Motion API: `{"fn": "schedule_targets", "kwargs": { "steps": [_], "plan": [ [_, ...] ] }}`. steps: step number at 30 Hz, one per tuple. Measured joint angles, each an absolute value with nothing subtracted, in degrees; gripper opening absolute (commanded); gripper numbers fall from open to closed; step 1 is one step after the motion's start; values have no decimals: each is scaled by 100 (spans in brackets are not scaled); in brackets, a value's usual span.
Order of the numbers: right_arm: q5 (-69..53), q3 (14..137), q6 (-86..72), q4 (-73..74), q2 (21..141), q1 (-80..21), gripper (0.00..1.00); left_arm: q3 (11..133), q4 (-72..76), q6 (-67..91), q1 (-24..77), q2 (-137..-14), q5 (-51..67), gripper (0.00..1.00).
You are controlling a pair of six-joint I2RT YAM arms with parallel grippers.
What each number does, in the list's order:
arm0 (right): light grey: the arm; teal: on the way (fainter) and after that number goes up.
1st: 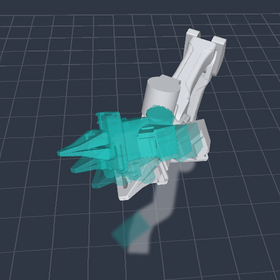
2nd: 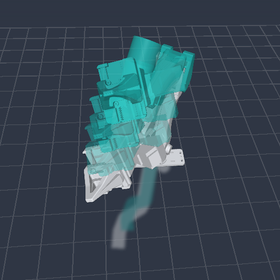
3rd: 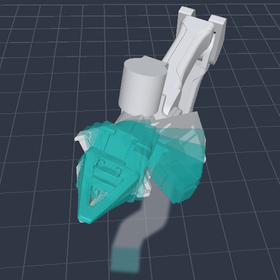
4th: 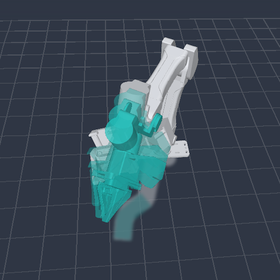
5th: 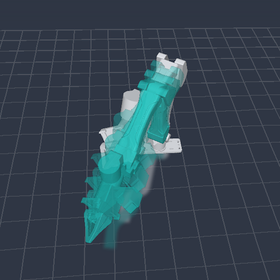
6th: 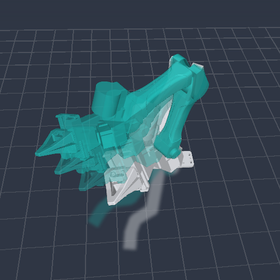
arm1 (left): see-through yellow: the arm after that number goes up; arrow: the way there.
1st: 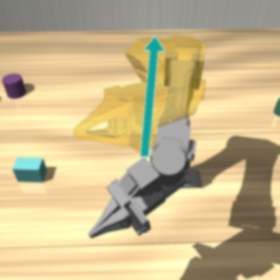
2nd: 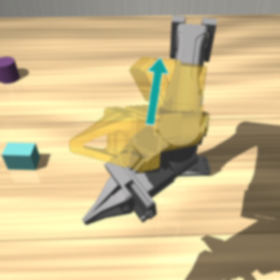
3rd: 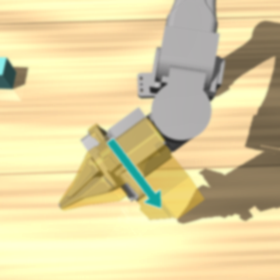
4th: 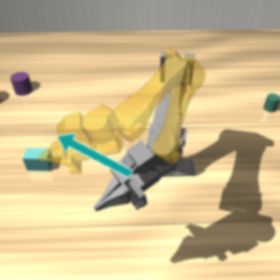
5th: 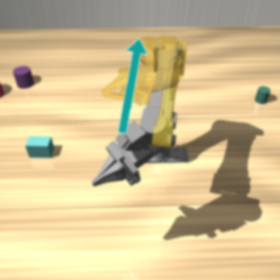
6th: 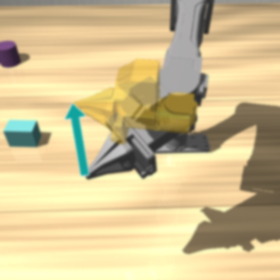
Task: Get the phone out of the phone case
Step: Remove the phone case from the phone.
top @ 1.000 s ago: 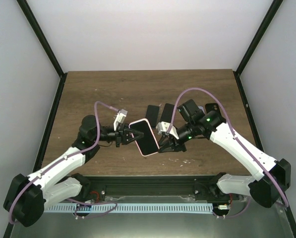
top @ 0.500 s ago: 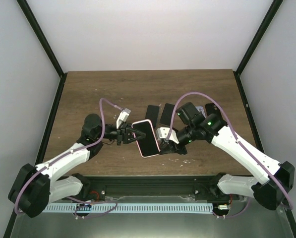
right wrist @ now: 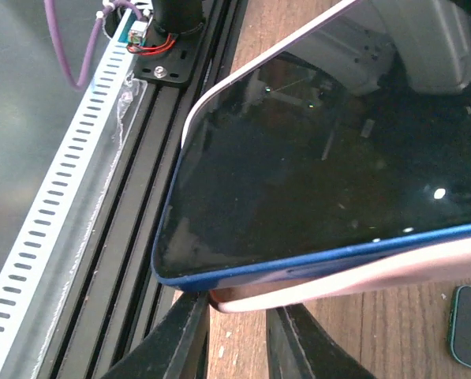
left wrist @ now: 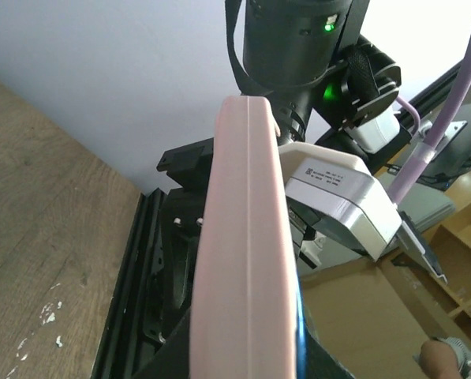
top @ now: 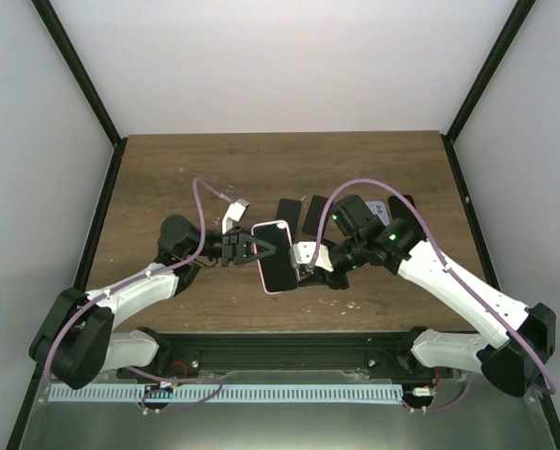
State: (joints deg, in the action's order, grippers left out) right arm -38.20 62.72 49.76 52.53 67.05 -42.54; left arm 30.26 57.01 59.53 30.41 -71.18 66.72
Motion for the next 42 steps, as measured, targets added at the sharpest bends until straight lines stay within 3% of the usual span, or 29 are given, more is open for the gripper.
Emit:
{"fn": "schedule_targets", "kwargs": {
  "steps": [11,16,30,37,42],
  "plan": [
    [-4674,6165,4163,4853,6989,-3315,30,2945,7561,7153,2893,-7946,6353,0],
    [-5535,6202,3380,4595,7513,-2764,34,2941,7708,7192,2840,-7996,6045,0],
    [-6667,6445,1647,3848,7966,-2633,54,2869,7625,7037,2799,-7832,5596,0],
    [-6829,6486,899,3459,7977,-2578,55,3046,6967,6322,2980,-7607,5485,0],
    [-7098,6534,729,3406,8088,-2499,43,3430,5673,5376,3197,-7367,5400,0]
  ]
}}
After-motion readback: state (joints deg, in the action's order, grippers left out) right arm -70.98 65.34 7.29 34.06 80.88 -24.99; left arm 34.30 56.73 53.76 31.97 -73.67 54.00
